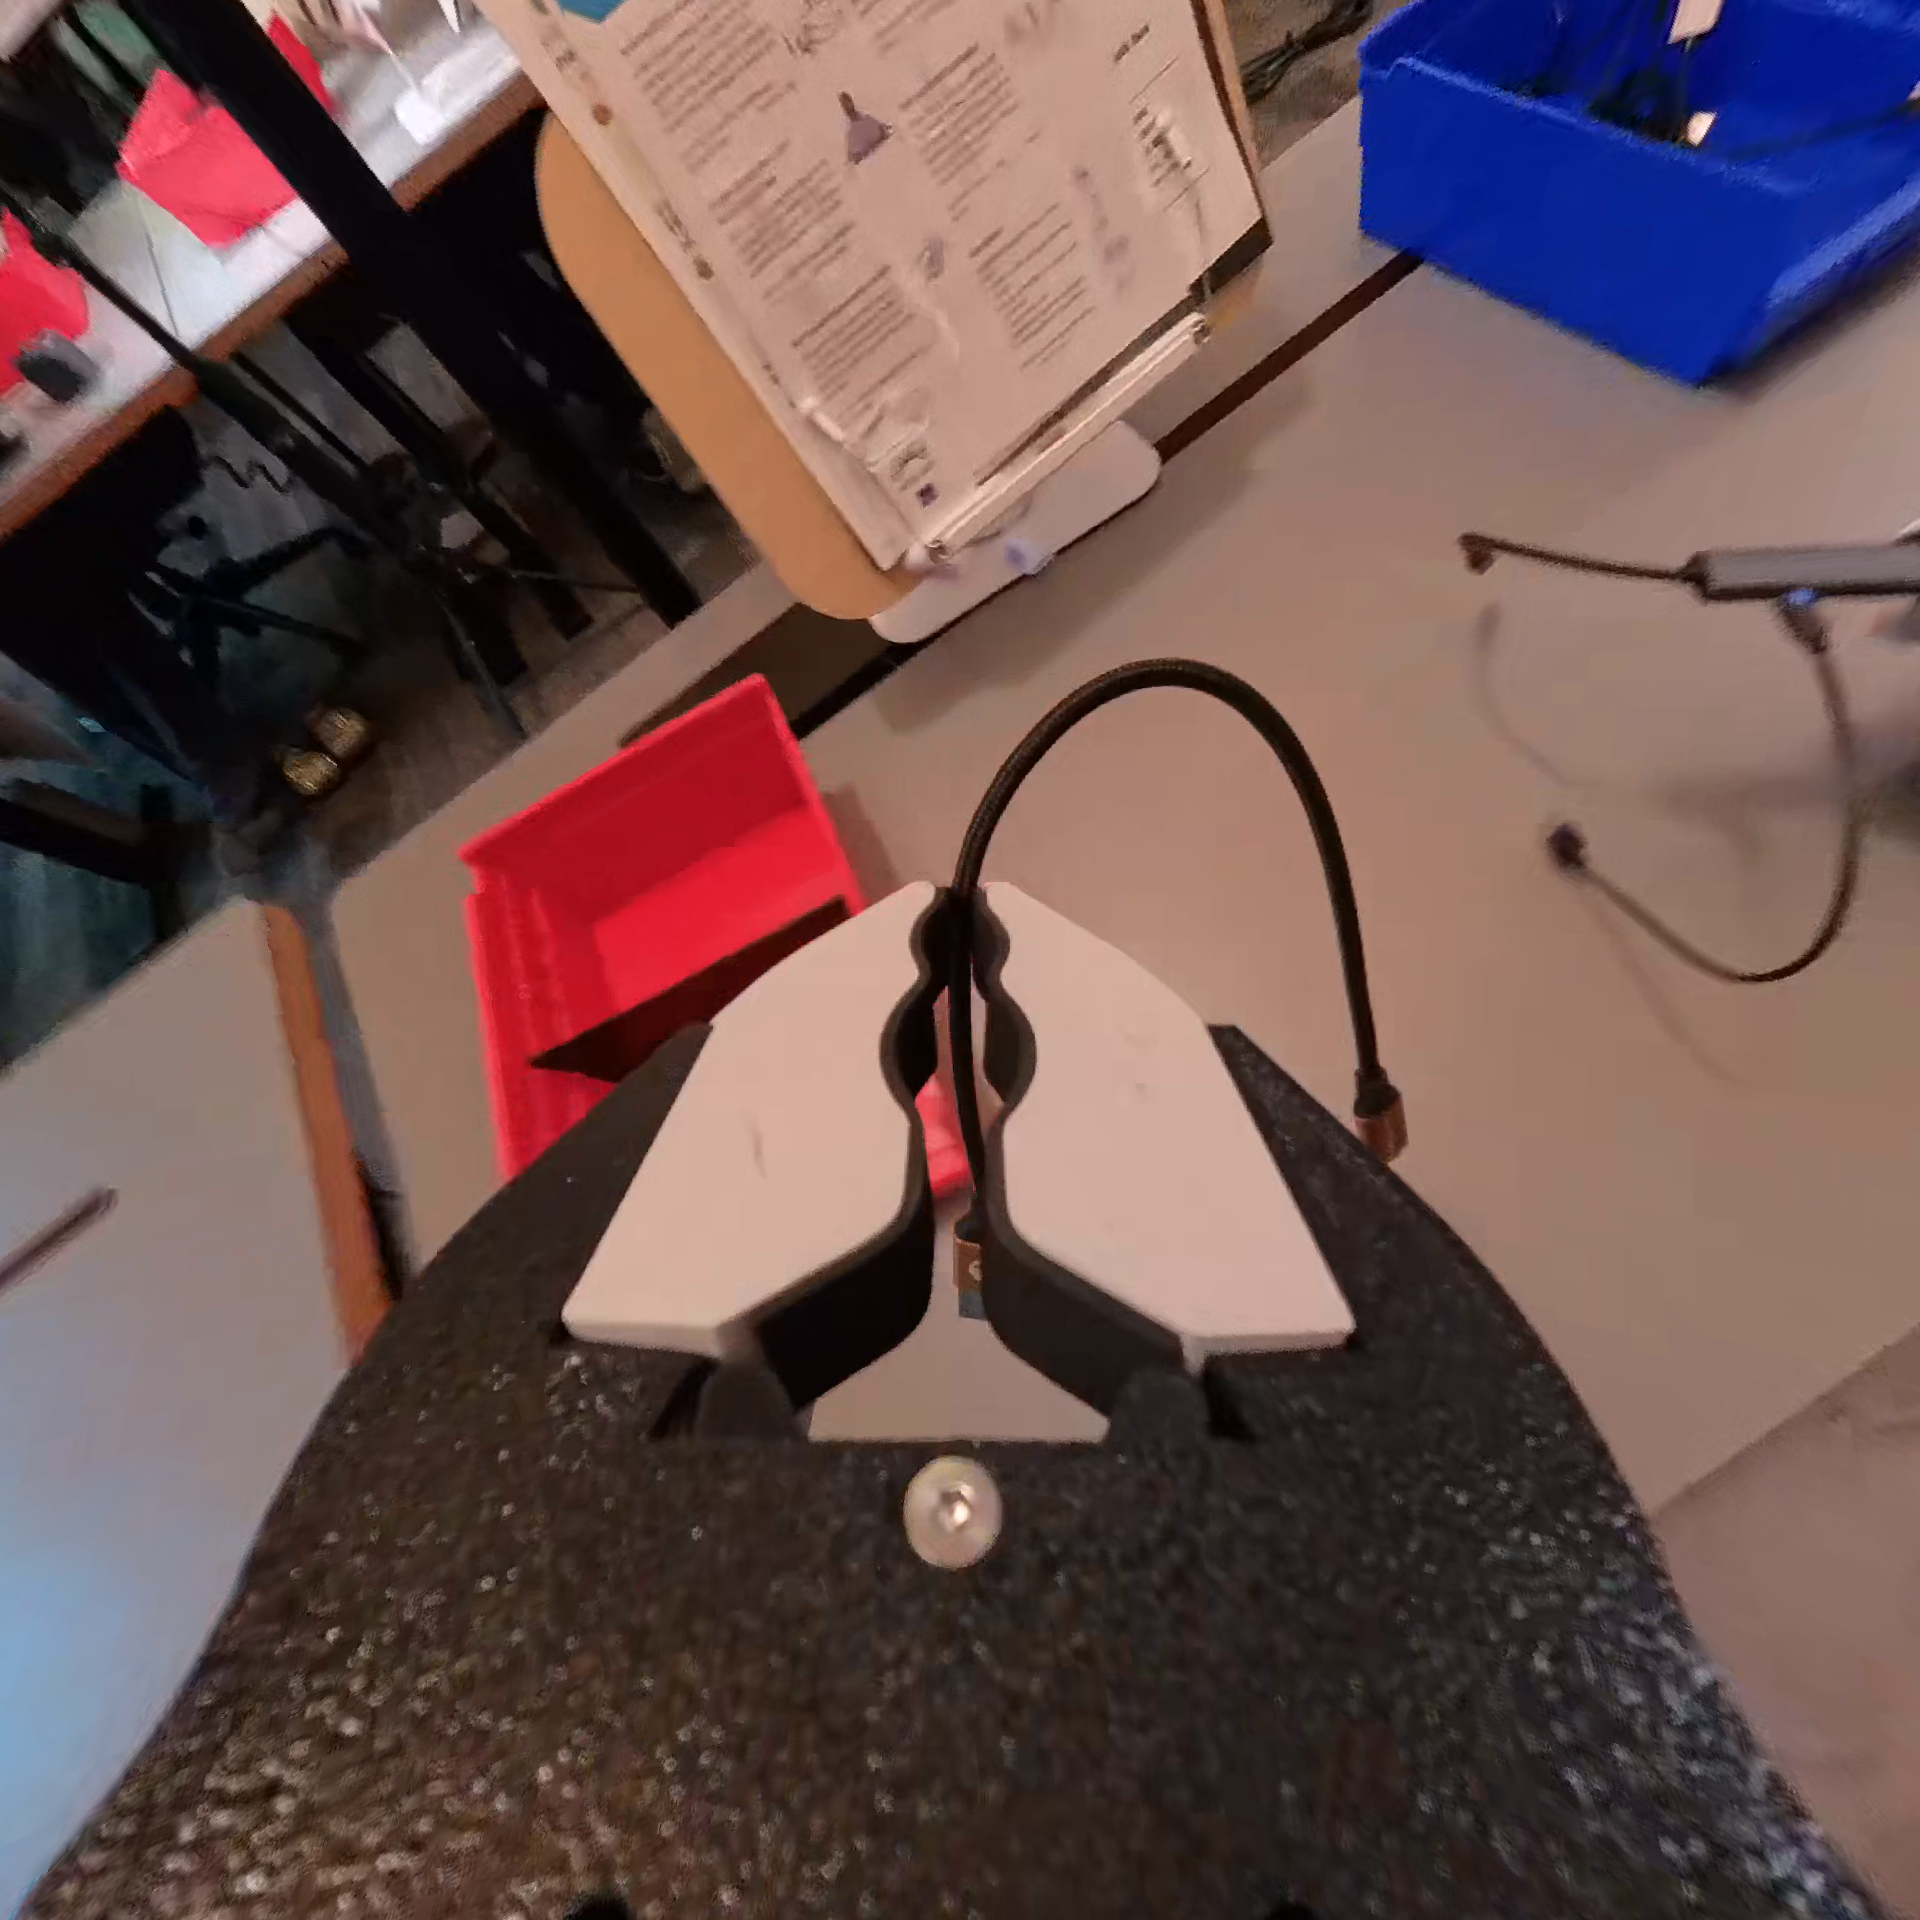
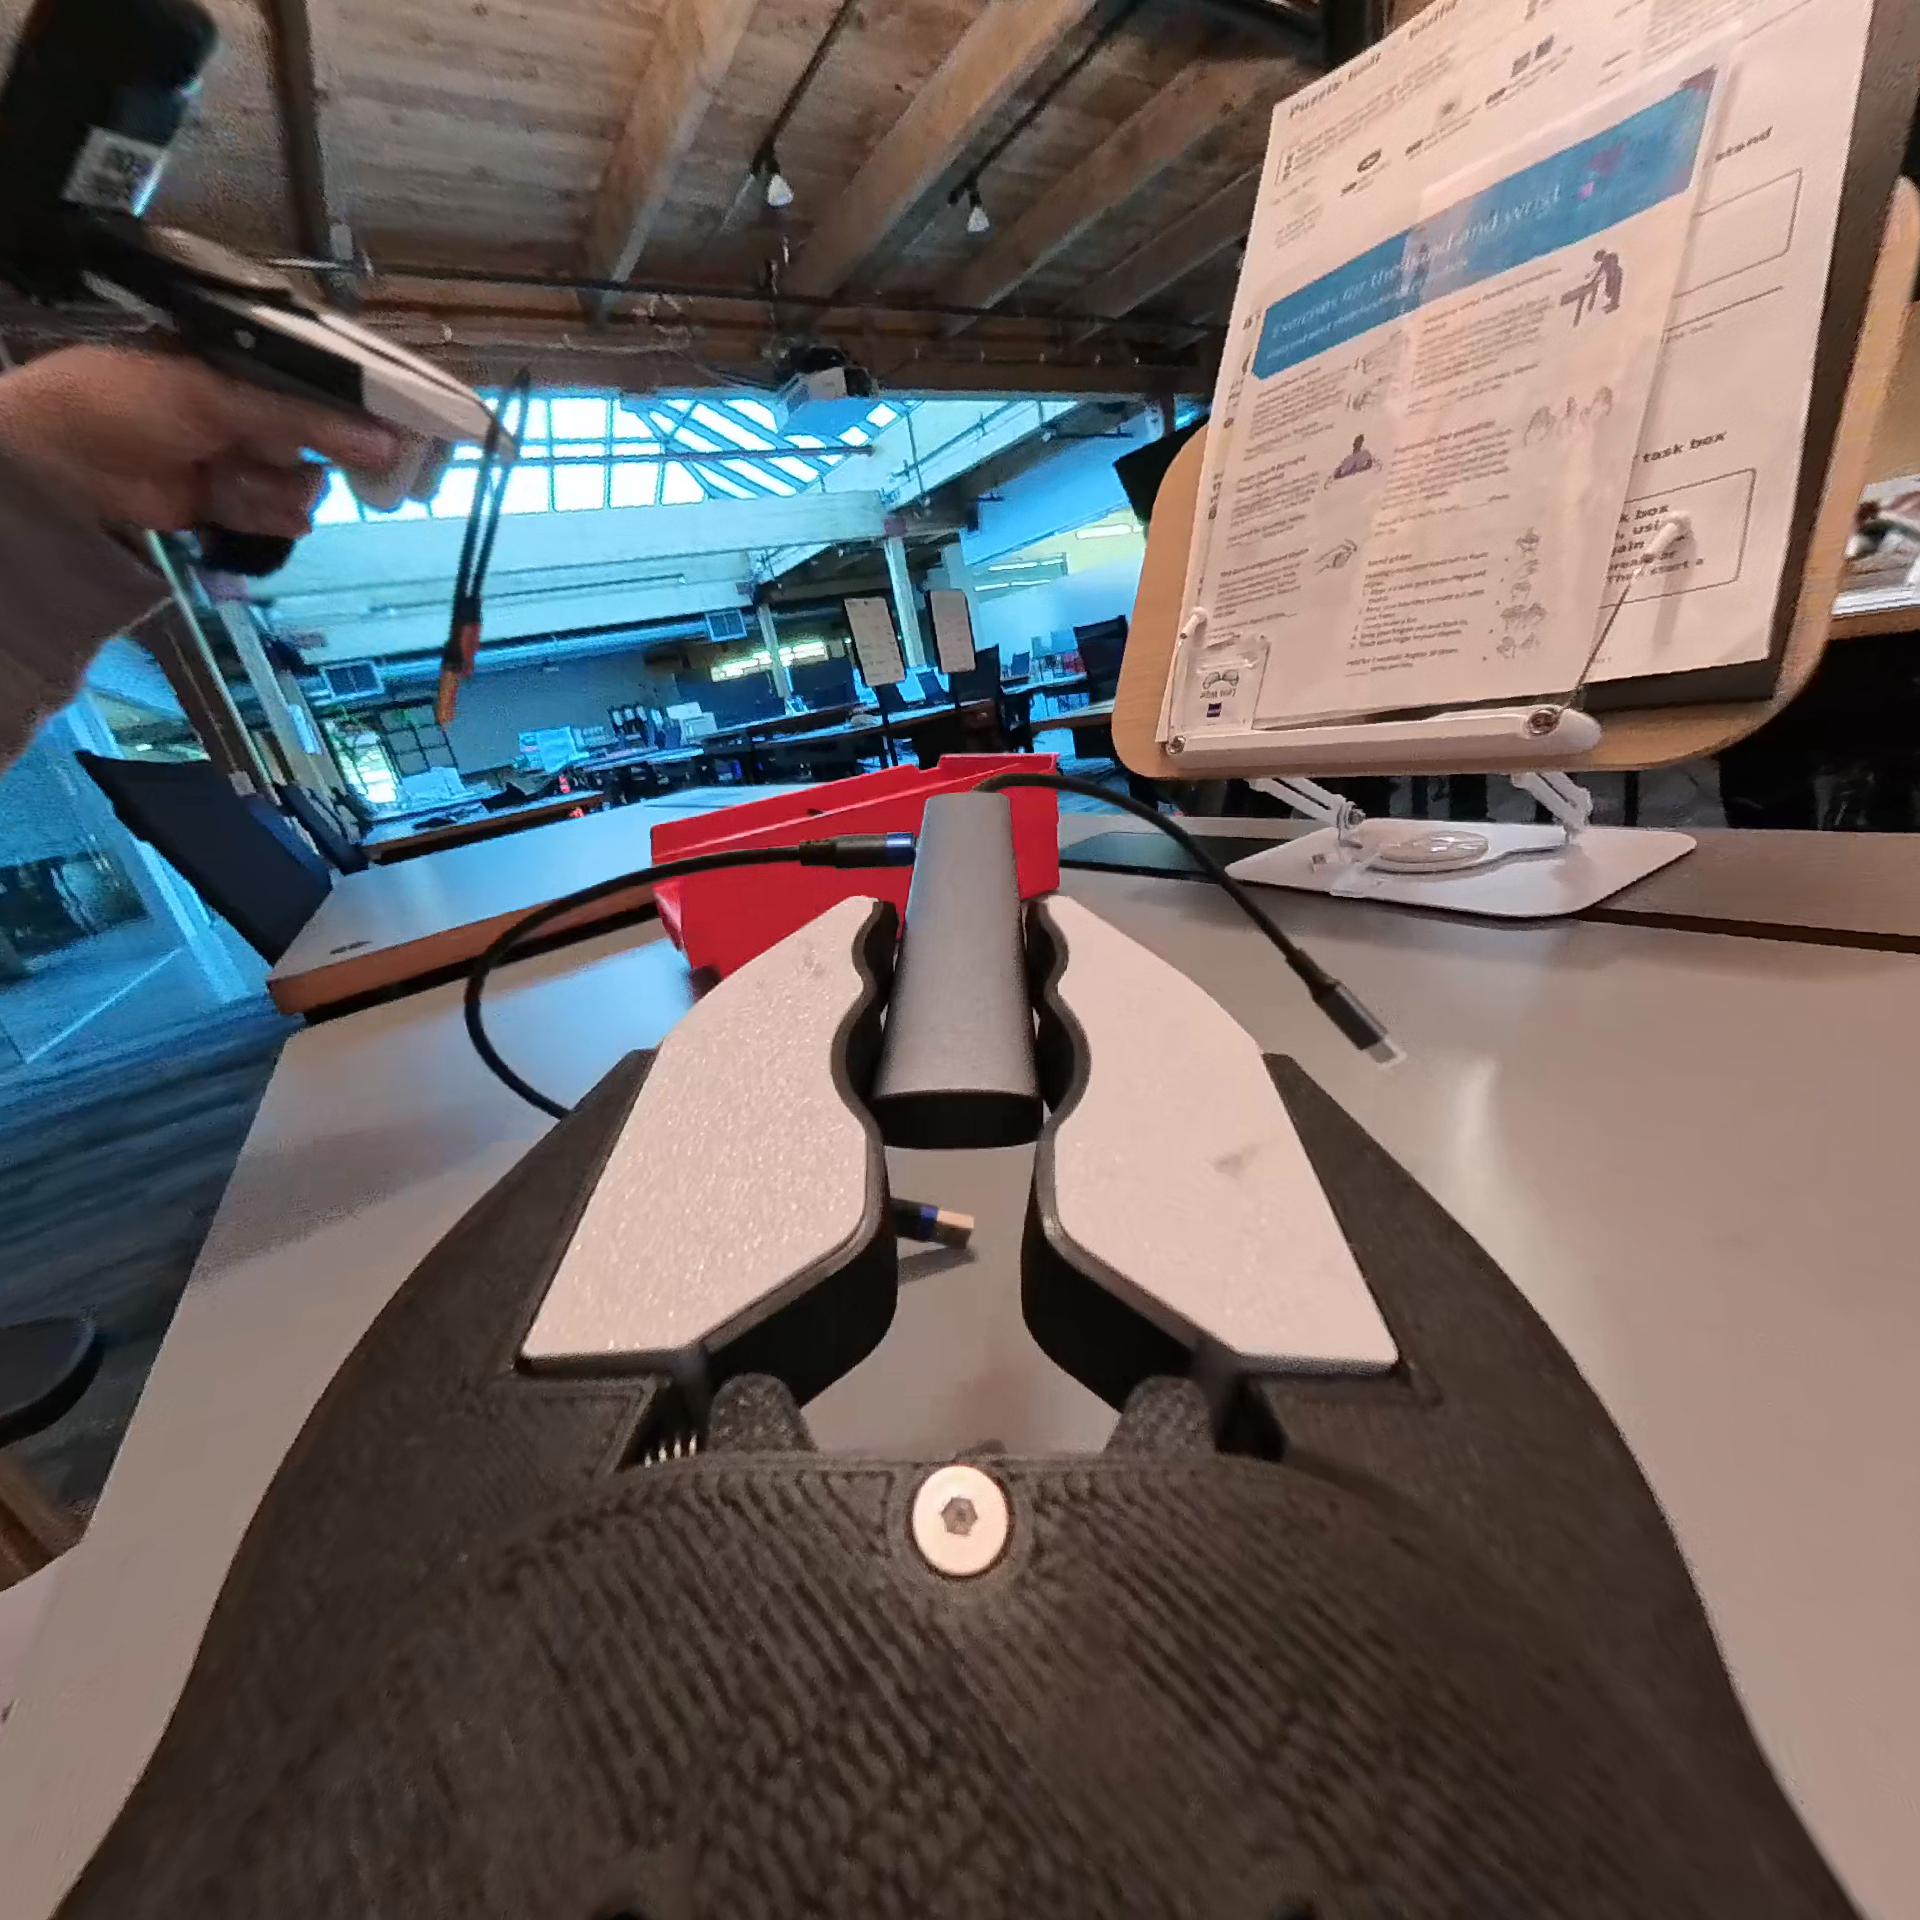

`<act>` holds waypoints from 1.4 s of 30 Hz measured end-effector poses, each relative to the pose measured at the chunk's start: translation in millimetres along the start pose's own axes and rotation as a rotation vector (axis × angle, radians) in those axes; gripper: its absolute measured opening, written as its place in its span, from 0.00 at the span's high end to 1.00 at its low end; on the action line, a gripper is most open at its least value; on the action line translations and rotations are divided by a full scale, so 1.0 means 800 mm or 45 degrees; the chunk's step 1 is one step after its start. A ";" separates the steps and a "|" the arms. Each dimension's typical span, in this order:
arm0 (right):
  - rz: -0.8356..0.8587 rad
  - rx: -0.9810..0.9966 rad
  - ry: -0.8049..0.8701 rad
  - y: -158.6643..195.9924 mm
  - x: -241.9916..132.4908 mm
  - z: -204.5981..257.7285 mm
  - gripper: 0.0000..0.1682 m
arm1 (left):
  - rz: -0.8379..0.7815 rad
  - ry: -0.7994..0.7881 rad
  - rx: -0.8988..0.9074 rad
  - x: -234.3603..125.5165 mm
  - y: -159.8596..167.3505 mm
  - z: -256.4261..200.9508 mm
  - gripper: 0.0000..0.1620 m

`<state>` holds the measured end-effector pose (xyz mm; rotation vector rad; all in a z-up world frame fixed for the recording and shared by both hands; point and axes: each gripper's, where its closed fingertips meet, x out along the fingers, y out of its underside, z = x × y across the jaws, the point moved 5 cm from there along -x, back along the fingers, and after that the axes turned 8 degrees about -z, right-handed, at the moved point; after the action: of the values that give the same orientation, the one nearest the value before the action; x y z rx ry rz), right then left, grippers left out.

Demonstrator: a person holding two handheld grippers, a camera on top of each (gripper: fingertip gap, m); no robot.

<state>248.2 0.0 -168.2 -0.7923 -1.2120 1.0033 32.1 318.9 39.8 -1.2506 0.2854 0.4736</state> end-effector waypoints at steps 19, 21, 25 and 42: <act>-0.084 -0.106 -0.009 -0.009 -0.011 0.003 0.85 | 0.436 0.472 0.198 0.185 0.193 -0.189 0.83; -0.073 -0.114 -0.012 -0.008 -0.010 0.004 0.85 | 0.306 0.710 0.526 0.176 0.186 -0.224 0.81; -0.033 -0.138 -0.046 -0.004 -0.007 0.008 0.85 | 0.230 0.970 0.933 0.175 0.193 -0.278 0.81; -0.007 -0.091 -0.138 -0.002 -0.005 0.012 0.85 | -0.486 0.449 1.164 0.269 0.069 -0.363 0.91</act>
<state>239.3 -4.5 -166.3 -0.7981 -1.3481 1.0139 206.1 95.2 -191.1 -0.4538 0.4791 -0.2182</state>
